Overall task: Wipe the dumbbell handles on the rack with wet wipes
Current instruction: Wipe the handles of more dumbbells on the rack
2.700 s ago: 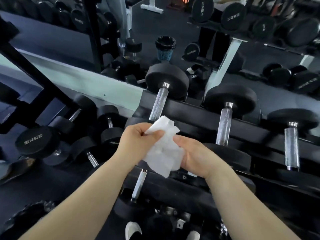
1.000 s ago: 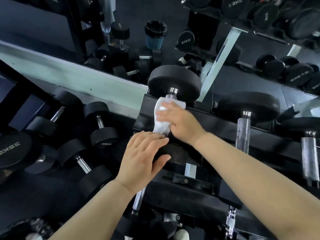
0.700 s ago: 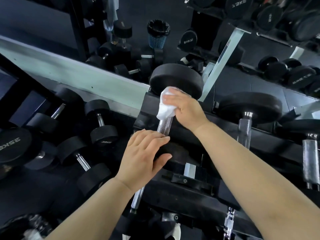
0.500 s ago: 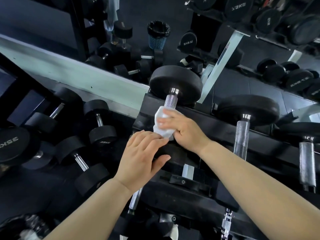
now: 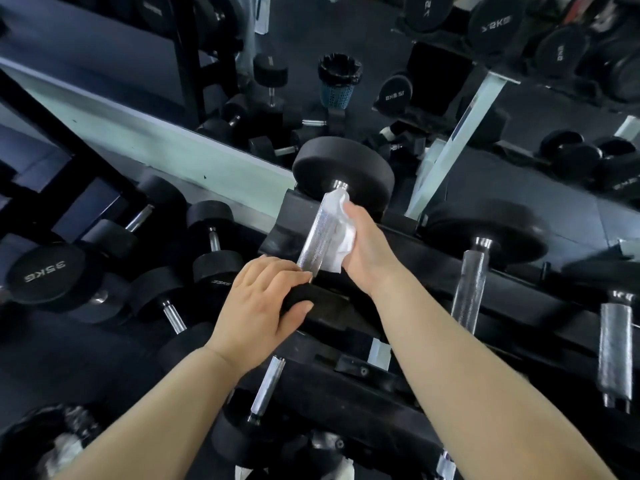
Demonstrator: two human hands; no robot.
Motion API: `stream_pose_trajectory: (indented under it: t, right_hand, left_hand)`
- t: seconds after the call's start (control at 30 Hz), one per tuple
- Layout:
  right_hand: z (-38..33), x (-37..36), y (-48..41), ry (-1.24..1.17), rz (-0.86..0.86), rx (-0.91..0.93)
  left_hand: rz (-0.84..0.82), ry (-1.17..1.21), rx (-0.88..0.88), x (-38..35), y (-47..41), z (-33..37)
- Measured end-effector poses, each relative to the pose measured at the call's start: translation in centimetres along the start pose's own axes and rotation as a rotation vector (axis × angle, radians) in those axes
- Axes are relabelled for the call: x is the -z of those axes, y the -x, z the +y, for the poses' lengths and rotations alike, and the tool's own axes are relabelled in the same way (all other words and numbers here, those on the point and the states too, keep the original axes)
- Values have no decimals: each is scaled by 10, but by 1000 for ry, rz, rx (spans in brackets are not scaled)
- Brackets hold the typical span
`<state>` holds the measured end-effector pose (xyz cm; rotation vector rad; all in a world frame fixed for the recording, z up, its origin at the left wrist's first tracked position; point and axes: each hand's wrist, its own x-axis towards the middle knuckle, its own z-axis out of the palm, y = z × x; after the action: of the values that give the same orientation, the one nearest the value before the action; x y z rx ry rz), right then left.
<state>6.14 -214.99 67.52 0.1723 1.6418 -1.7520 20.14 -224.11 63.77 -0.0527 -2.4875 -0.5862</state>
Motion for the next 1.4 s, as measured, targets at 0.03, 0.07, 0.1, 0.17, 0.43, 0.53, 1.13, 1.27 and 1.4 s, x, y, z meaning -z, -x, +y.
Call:
stream_pose_trajectory:
  t: [0.03,0.07,0.1,0.17,0.43,0.53,1.13,1.27,1.4]
  right_hand:
    - [-4,1,1,-9,-22,-37]
    - [-9,2,0,2,-11,-62]
    - [-13,1,-1,28,24,-59]
    - [-17,1,-5,99,120,-21]
    - [22,8,9,424,12,-53]
    - [16,5,2,359,100,48]
    - [6,-14,-5,307,365,164]
    - [24,-3,13,441,145,21]
    - [10,6,10,504,354,247]
  left_hand:
    - [-8,-8,17,0,0,1]
    - [-14,-14,34,0,0,3]
    - [-21,-19,48,0,-1,4]
    - [-24,-30,70,0,-1,7]
    - [-31,-20,77,0,-1,9]
    - [-60,20,50,2,-2,4]
    - [-121,241,92,16,-8,-9]
    - [-135,299,79,9,-10,-16]
    - [-154,303,70,10,-9,-19]
